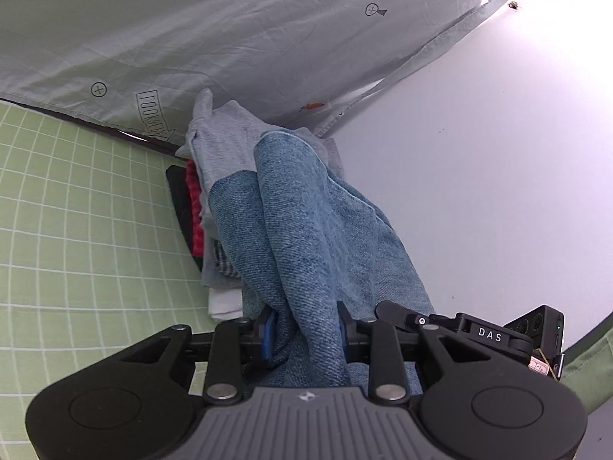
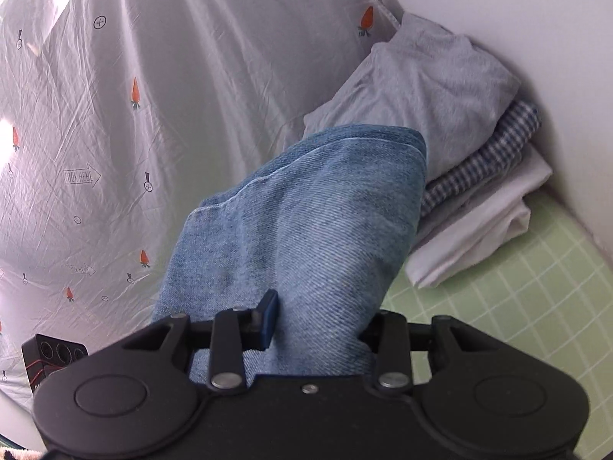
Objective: Fold clothes
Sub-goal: 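Carry the jeans bundle with both grippers onto the folded clothes stack, then open both grippers and withdraw from the stack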
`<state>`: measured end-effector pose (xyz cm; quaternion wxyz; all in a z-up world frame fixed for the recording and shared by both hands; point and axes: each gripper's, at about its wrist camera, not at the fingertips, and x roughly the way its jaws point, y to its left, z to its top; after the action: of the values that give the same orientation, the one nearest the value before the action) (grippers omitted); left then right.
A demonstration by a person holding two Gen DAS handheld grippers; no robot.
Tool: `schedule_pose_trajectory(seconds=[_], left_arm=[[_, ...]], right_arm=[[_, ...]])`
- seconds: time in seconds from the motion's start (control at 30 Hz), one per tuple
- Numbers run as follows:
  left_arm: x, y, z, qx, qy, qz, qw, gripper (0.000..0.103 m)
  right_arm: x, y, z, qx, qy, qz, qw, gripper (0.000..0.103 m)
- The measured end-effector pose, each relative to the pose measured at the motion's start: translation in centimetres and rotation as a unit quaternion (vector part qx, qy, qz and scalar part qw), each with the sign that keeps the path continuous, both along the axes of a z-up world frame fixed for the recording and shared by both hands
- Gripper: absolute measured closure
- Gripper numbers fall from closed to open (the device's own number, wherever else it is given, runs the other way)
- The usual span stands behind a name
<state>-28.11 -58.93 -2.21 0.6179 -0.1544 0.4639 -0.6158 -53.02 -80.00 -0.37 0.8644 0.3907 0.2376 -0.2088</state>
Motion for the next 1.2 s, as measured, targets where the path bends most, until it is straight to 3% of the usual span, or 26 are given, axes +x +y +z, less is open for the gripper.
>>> schedule_pose_trajectory(seconds=[0.17,0.27,0.33,0.4,0.47,0.53,0.73,0.9,1.0,1.1,1.2], left_arm=[[1.9,-9.7,2.5,-0.033,0.001,0.047,0.9983,0.072],[4.3,-16.3,1.6,-0.014,-0.001,0.086,0.9962,0.07],[5.9,-20.0,-0.2,0.026,0.002,0.106,0.994,0.07],[7.1,-22.3,-1.8,0.047,0.001,0.124,0.9911,0.068],[8.4,-23.6,-2.5,0.059,-0.007,0.141,0.9882,0.065],[9.7,-24.1,-3.3,0.066,0.014,0.152,0.9861,0.062],[10.0,-24.0,-4.9,0.071,0.028,0.153,0.9853,0.057],[9.1,-23.5,-3.9,0.087,-0.002,0.139,0.9865,0.049],[7.9,-22.3,-2.2,0.101,-0.048,0.132,0.985,0.04],[5.7,-20.4,-0.1,0.107,-0.117,0.125,0.9795,0.022],[3.2,-17.7,1.7,0.101,-0.168,0.121,0.973,0.007]], right_arm=[[3.8,-9.9,6.1,-0.088,0.025,0.07,0.993,0.066],[8.4,-15.8,6.8,-0.152,0.049,0.092,0.983,0.057],[11.8,-19.4,5.2,-0.166,0.068,0.092,0.979,0.052],[14.7,-23.0,1.4,-0.141,0.089,0.077,0.983,0.046],[15.5,-25.0,-1.6,-0.11,0.062,0.065,0.99,0.035],[15.7,-26.6,-4.0,-0.073,0.022,0.055,0.996,0.031],[16.1,-24.9,-4.5,-0.111,0.035,0.064,0.991,0.03],[15.4,-24.0,-3.8,-0.111,0.049,0.051,0.991,0.023],[14.9,-22.2,-2.3,-0.145,0.069,0.046,0.986,0.018],[13.9,-19.1,-0.4,-0.211,0.093,0.031,0.973,0.015],[11.7,-16.6,1.4,-0.249,0.094,0.002,0.964,0.005]])
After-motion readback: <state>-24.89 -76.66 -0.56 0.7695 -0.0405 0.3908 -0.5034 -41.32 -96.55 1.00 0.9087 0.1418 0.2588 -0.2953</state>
